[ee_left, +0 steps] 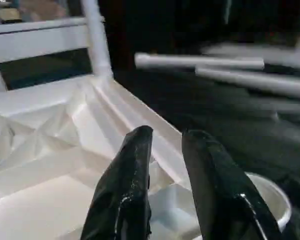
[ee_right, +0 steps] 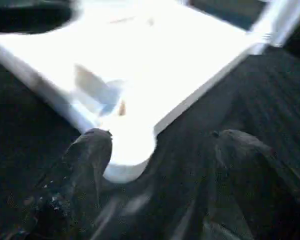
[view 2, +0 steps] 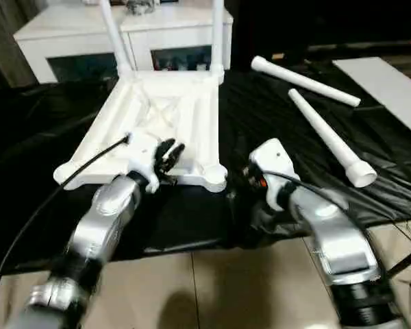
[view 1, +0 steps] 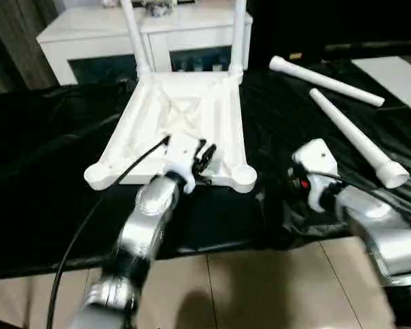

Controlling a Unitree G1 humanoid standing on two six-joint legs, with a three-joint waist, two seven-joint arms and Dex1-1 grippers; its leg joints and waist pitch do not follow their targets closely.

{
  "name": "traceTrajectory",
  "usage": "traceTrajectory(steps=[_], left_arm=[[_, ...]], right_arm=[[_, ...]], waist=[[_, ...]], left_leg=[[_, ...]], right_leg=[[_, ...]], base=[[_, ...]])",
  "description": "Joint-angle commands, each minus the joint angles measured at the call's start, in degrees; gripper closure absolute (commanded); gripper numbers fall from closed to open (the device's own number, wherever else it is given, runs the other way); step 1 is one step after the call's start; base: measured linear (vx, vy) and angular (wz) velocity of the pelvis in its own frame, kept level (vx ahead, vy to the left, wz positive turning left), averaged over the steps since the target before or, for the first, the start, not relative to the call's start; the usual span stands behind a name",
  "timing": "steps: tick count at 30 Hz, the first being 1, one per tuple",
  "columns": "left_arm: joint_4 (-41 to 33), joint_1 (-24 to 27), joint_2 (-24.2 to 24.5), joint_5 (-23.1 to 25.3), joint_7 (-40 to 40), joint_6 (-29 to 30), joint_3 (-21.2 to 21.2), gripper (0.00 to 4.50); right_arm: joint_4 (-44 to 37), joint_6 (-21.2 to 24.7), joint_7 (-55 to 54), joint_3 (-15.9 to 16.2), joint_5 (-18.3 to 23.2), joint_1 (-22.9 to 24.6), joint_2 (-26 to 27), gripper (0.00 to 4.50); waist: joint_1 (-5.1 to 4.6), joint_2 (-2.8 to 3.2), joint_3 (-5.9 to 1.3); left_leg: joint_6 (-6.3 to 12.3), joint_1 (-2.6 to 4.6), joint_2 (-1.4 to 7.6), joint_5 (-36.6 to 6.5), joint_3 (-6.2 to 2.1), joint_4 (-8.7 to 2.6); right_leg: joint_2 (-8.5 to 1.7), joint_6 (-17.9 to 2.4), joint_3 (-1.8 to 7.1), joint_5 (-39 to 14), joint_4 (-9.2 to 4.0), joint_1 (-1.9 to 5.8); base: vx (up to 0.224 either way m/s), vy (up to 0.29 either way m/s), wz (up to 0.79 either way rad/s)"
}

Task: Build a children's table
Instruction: Rotate table base, then move to table

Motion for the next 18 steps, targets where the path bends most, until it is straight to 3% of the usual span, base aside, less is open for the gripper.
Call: traceTrajectory(steps=[1,2,3,4,5,6,7,8,9,10,11,12,13,14,15,16,17,18], left_arm=[[-8.0,4.5,1.9,-0.6,5.0,2.7,3.9,3.14],[-10.0,6.3,2.2,0.1,6.8,3.1,4.7,3.14],[-11.4,7.7,2.5,0.9,8.4,3.2,5.4,3.14],[-14.2,10.3,3.3,3.6,10.0,4.8,6.7,3.14],[-14.3,10.4,3.3,3.6,10.1,4.9,6.9,3.14],[-15.5,11.2,3.2,3.9,11.1,6.4,8.1,3.14],[-16.9,12.0,2.9,4.2,11.9,7.9,9.2,3.14],[-17.8,12.5,3.0,4.6,12.7,8.6,10.2,3.14],[-18.6,12.8,2.9,4.5,13.2,9.2,10.8,3.14],[-19.9,13.3,3.0,4.2,14.0,10.5,11.8,3.14],[-20.5,13.6,3.3,4.7,14.8,11.4,12.4,3.14],[-21.5,14.0,3.7,4.9,15.5,12.5,12.4,3.14],[-25.2,15.3,3.8,4.6,17.4,16.0,12.5,3.14],[-26.9,15.9,3.8,2.8,16.2,16.1,12.4,3.14],[-27.1,16.0,3.8,2.7,16.1,16.1,12.4,3.14],[-29.3,16.7,3.6,1.7,14.4,16.8,11.9,3.14],[-30.1,17.1,3.4,1.5,13.9,17.2,11.5,3.14],[-30.8,17.2,2.9,1.9,13.9,18.1,11.2,3.14]], right_arm=[[-2.2,0.7,-5.1,-2.7,0.1,2.1,2.3,0.78],[-2.6,0.6,-6.8,-3.5,0.3,2.8,3.8,0.78],[-2.8,0.6,-8.1,-4.1,0.4,3.4,5.2,0.78],[-2.7,-0.2,-10.6,-3.4,-1.2,4.1,6.8,0.78],[-2.7,-0.2,-10.6,-3.4,-1.3,4.2,6.8,0.78],[-2.4,-0.7,-11.5,-2.9,-2.0,4.3,7.4,0.78],[-2.0,-1.0,-12.2,-2.6,-2.5,4.4,8.0,0.78],[-1.5,-1.2,-12.9,-2.4,-2.7,4.3,8.7,0.78],[-1.2,-1.3,-13.2,-2.2,-2.8,4.3,9.0,0.78],[-0.6,-1.4,-13.9,-1.8,-2.9,4.0,9.6,0.78],[0.0,-1.4,-14.8,-1.8,-3.0,3.7,10.2,0.78],[0.2,-1.4,-15.6,-1.9,-3.3,3.6,10.8,0.78],[0.9,-0.4,-16.3,-2.4,-3.1,3.4,11.7,0.78],[1.2,-0.1,-15.4,-2.0,-3.0,3.5,11.5,0.78],[1.2,-0.1,-15.4,-2.0,-3.0,3.5,11.4,0.78],[1.0,-1.0,-13.7,-1.5,-2.4,3.8,11.1,0.78],[0.5,-1.6,-12.8,-1.4,-1.9,4.0,11.0,0.78],[0.2,-2.0,-12.3,-1.5,-1.5,4.0,10.8,0.78]], waist=[[0.02,-0.45,-3.83],[0.13,-0.76,-3.46],[-0.68,0.39,-3.57],[-1.02,0.48,-3.38],[-2.09,1.54,-3.39],[-2.85,2.0,-3.15],[-3.52,2.8,-2.8],[-3.56,1.79,-2.55],[-3.34,1.98,-2.41],[-2.64,0.78,-1.99],[-2.33,0.15,-1.95],[-1.71,-2.27,-2.2],[-0.55,-5.03,-0.71],[-0.25,-4.68,-1.57],[1.2,-4.39,-0.45],[2.43,-4.31,-1.62],[2.36,-3.86,-1.68],[3.22,-1.35,-3.26]], left_leg=[[5.18,0.72,1.74,-8.3,-0.97,-3.46],[6.87,-0.65,1.31,-8.4,-2.4,-4.27],[7.08,-0.13,1.88,-10.5,-3.62,-4.66],[7.62,-0.55,2.5,-13.7,-6.37,-5.48],[8.54,-0.78,3.08,-13.8,-7.97,-6.11],[11.52,0.91,5.12,-15.3,-11.93,-7.38],[13.25,2.14,6.0,-18.1,-15.46,-8.48],[13.37,2.15,6.08,-19.3,-16.32,-8.74],[12.63,1.76,5.17,-20.6,-17.19,-9.26],[8.3,-0.29,1.03,-26.2,-17.65,-10.14],[6.95,-0.87,-0.87,-26.6,-17.27,-9.32],[3.94,-2.73,-5.32,-24.2,-14.01,-3.26],[4.25,1.54,-6.65,-18.3,-3.68,13.8],[5.39,-1.11,-6.19,-16.7,-2.7,13.38],[6.93,-3.45,-5.21,-15.4,-3.83,11.01],[8.09,-0.42,-4.85,-15.6,-3.7,7.42],[9.24,0.59,-3.8,-13.9,-4.41,5.12],[11.5,2.86,-0.28,-4.2,-5.89,1.01]], right_leg=[[-1.85,-14.1,1.1,-0.8,-3.64,2.5],[-2.26,-14.2,-0.46,-0.1,-3.01,3.36],[-1.4,-13.5,-1.63,-0.8,-3.2,3.23],[-0.51,-14.7,-3.52,0.1,-2.42,3.53],[0.35,-14.8,-4.43,0.4,-1.25,3.99],[1.37,-15.8,-5.13,-4.0,0.52,2.66],[2.13,-15.3,-4.43,-10.4,3.25,1.7],[1.93,-15.5,-3.87,-11.7,4.0,1.24],[2.09,-15.7,-3.31,-12.0,4.87,1.08],[1.59,-18.2,-1.54,-12.9,3.42,2.49],[1.14,-20.8,-1.18,-14.2,1.35,2.91],[-1.85,-27.6,-1.33,-22.1,-4.2,3.84],[-3.85,-29.4,-0.91,-33.3,-10.31,-0.69],[-3.32,-26.0,1.94,-33.3,-8.51,2.86],[-5.32,-19.8,4.44,-28.3,-6.94,6.1],[-4.64,-13.8,5.47,-22.0,-7.42,5.29],[-4.47,-10.1,5.44,-20.0,-7.71,5.47],[-1.64,-1.7,3.58,-10.1,-6.7,5.33]], base=[[0.0,0.0,0.0],[0.0,0.0,0.0],[0.015,-0.019,0.2],[-0.004,-0.042,0.38],[-0.004,-0.042,0.38],[-0.016,-0.07,0.52],[-0.009,-0.111,0.6],[-0.009,-0.111,0.6],[-0.028,-0.172,0.6],[-0.044,-0.237,0.7],[-0.044,-0.237,0.7],[-0.077,-0.27,0.69],[-0.061,-0.244,0.27],[-0.061,-0.244,0.27],[-0.013,-0.208,0.04],[-0.043,-0.205,0.32],[-0.043,-0.205,0.32],[-0.069,-0.199,0.39]])
